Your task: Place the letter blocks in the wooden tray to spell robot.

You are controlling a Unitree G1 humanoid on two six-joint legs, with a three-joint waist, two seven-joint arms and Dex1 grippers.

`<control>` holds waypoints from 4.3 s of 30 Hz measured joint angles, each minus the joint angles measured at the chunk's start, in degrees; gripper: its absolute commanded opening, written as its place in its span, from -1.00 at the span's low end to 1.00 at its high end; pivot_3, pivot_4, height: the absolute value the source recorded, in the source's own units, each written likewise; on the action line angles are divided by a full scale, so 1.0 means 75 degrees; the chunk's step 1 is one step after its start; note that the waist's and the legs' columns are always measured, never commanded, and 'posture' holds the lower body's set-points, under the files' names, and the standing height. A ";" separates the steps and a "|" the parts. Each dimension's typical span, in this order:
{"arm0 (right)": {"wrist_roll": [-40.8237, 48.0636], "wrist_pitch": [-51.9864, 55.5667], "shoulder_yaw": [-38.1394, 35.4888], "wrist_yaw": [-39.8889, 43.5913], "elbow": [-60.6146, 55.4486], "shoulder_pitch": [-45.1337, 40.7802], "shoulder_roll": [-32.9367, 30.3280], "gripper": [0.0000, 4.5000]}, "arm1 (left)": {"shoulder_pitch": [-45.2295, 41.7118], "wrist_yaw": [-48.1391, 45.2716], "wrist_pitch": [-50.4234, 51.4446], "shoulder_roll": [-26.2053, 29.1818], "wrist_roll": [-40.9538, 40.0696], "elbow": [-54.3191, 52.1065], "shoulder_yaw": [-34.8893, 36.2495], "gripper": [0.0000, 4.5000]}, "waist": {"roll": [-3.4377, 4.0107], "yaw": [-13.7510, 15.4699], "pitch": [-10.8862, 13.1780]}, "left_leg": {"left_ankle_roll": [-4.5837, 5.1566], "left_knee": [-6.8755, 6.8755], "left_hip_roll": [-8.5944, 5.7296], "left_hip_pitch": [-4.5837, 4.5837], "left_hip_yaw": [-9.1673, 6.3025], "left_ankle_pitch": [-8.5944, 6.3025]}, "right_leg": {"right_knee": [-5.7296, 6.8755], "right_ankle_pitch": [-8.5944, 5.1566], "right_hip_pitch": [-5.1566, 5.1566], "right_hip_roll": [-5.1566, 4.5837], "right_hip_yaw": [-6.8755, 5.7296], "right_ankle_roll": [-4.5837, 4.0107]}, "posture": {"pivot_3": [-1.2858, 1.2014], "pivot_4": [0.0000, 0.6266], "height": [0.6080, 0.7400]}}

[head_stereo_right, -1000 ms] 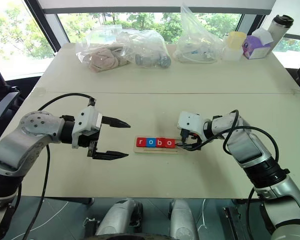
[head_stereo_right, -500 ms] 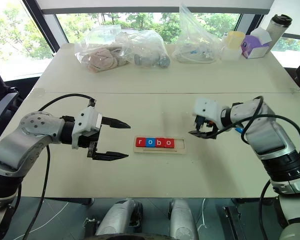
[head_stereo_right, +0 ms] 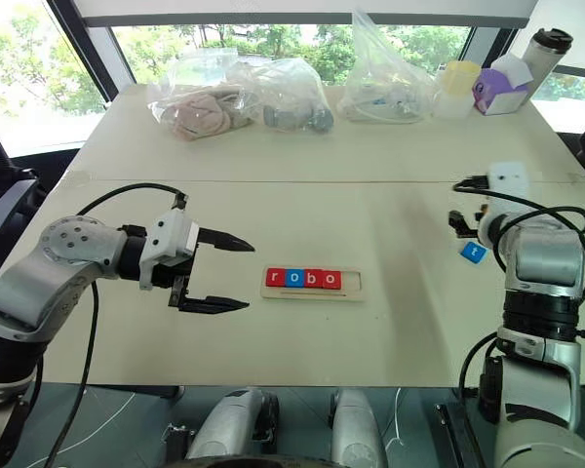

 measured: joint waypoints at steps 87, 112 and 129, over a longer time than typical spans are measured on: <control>0.0186 0.1480 -0.1689 -0.2019 -0.0868 -0.0003 0.1762 0.99 | 0.0439 0.0730 0.0289 -0.0595 -0.0010 -0.0600 -0.0101 1.00 | 0.0021 -0.0179 -0.0004 | -0.0001 -0.0017 0.0006 0.0001 -0.0013 0.0002 | -0.0006 -0.0015 -0.0006 0.0017 0.0004 -0.0023 | 0.03 -0.52 1.00; 0.0910 0.0422 -0.1205 -0.1660 -0.0377 0.0532 0.1177 -0.50 | 0.0360 0.0688 0.0286 -0.0592 0.0000 -0.0534 -0.0102 1.00 | 0.0010 -0.0137 -0.0010 | -0.0001 -0.0014 0.0006 0.0004 -0.0023 0.0002 | -0.0015 -0.0017 0.0007 0.0016 0.0003 -0.0025 | 0.03 -0.52 1.00; 0.2707 0.2712 0.0244 -0.1586 -0.5637 0.2763 0.2666 -0.50 | 0.0245 0.0564 0.0249 -0.0592 0.0033 -0.0341 -0.0167 1.00 | 0.0015 -0.0143 -0.0006 | -0.0001 -0.0021 0.0006 -0.0009 -0.0018 0.0000 | -0.0028 -0.0019 -0.0013 0.0003 0.0003 -0.0028 | 0.03 -0.52 1.00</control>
